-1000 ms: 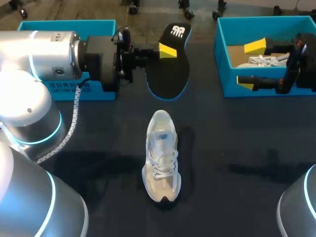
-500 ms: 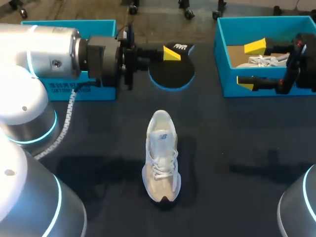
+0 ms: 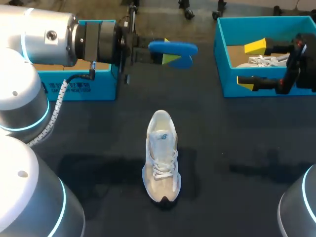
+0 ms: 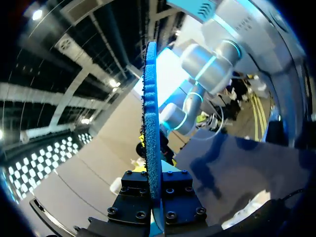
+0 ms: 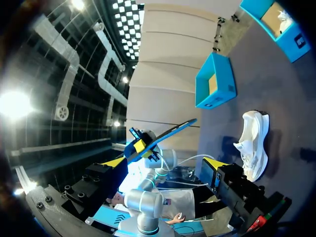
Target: Take the shoe out of the shoebox, open the shoe tongue, remove and reinsert the insole, then place the shoe into the shoebox
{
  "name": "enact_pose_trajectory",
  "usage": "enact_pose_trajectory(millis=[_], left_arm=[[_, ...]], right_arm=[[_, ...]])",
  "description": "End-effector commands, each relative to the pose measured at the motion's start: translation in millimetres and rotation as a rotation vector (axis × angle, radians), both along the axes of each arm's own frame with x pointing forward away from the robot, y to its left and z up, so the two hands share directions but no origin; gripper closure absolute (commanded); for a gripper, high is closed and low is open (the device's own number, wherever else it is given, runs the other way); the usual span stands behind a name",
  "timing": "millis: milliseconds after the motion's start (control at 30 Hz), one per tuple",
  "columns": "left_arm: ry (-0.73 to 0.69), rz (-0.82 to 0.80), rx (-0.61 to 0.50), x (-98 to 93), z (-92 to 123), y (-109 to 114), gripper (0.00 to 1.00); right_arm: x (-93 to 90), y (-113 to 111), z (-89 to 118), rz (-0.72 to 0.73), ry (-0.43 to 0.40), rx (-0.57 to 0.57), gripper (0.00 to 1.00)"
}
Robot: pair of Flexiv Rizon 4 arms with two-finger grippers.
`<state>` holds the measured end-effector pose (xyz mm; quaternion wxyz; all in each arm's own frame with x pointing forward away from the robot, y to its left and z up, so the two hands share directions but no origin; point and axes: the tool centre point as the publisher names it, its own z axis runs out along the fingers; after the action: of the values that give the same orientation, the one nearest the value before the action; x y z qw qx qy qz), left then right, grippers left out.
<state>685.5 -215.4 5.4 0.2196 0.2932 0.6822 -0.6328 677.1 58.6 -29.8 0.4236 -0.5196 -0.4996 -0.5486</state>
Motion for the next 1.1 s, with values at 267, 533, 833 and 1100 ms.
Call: enact_pose_trajectory(millis=[267,533,833,1100], left_arm=[[1.404,0.133,-0.013,17.5,-15,-8,1.00],[1.404,0.133,-0.013,17.5,-15,-8,1.00],[1.404,0.133,-0.013,17.5,-15,-8,1.00],[1.404,0.133,-0.013,17.5,-15,-8,1.00]], right_arm=[[0.0,1,0,-0.002,0.000,0.000,0.00],[0.0,1,0,-0.002,0.000,0.000,0.00],[0.0,1,0,-0.002,0.000,0.000,0.00],[0.0,1,0,-0.002,0.000,0.000,0.00]])
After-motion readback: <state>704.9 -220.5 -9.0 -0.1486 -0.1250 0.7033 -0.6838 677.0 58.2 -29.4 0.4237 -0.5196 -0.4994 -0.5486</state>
